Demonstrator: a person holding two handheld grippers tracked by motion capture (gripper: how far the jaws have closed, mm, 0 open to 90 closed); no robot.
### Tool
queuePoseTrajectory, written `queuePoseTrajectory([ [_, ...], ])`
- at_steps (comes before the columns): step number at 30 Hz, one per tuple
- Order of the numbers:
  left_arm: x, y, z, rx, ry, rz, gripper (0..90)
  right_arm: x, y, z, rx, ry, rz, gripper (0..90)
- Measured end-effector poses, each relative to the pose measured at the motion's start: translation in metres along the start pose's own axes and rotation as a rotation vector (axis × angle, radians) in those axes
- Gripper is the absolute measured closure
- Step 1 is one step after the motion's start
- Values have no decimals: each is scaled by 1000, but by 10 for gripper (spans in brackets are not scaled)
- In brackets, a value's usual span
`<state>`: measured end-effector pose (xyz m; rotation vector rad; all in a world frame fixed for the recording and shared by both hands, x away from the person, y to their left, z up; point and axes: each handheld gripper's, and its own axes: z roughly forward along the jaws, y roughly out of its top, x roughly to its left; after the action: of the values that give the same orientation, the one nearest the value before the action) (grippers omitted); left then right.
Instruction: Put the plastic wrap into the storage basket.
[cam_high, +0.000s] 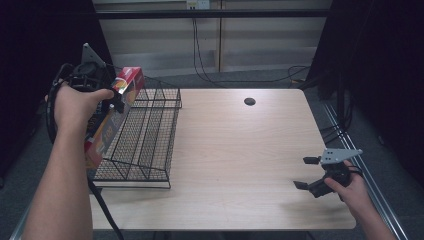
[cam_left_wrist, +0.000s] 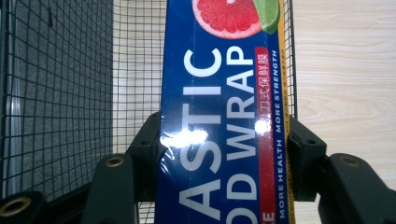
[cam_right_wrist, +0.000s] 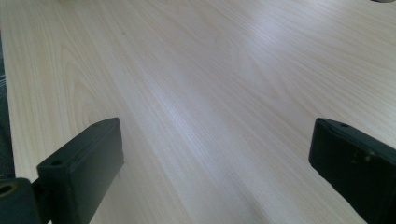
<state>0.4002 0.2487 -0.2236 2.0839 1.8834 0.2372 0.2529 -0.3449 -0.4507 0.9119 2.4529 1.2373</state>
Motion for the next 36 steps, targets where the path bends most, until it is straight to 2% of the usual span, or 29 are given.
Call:
queuePoseTrajectory([
  [4,5,-1,0,-7,7,-6,432,0,0,0,-2,3,1,27],
  [5,5,-1,1,-10,6,-20,432,0,0,0,-1,4,0,27],
  [7,7,-2,2,-15,19,-18,431,0,0,0,-3,0,1,27],
  [9,9,-2,5,-17,20,-33,431,0,0,0,-6,0,0,27],
  [11,11,-2,7,-16,31,-26,430,0,0,0,-4,0,1,27],
  [15,14,-4,14,-14,27,-50,430,0,0,1,-2,-2,-1,26],
  [18,18,-4,20,-9,38,-44,430,0,0,1,-2,-1,0,27],
  [23,21,-4,27,-3,38,-69,428,0,0,1,2,9,0,27],
  [27,23,-5,29,-5,48,-66,428,0,0,2,2,0,-4,27],
  [33,24,-5,34,-1,50,-86,427,1,0,3,2,8,-6,27],
  [36,25,-5,36,10,62,-79,427,0,0,3,4,8,-5,27],
])
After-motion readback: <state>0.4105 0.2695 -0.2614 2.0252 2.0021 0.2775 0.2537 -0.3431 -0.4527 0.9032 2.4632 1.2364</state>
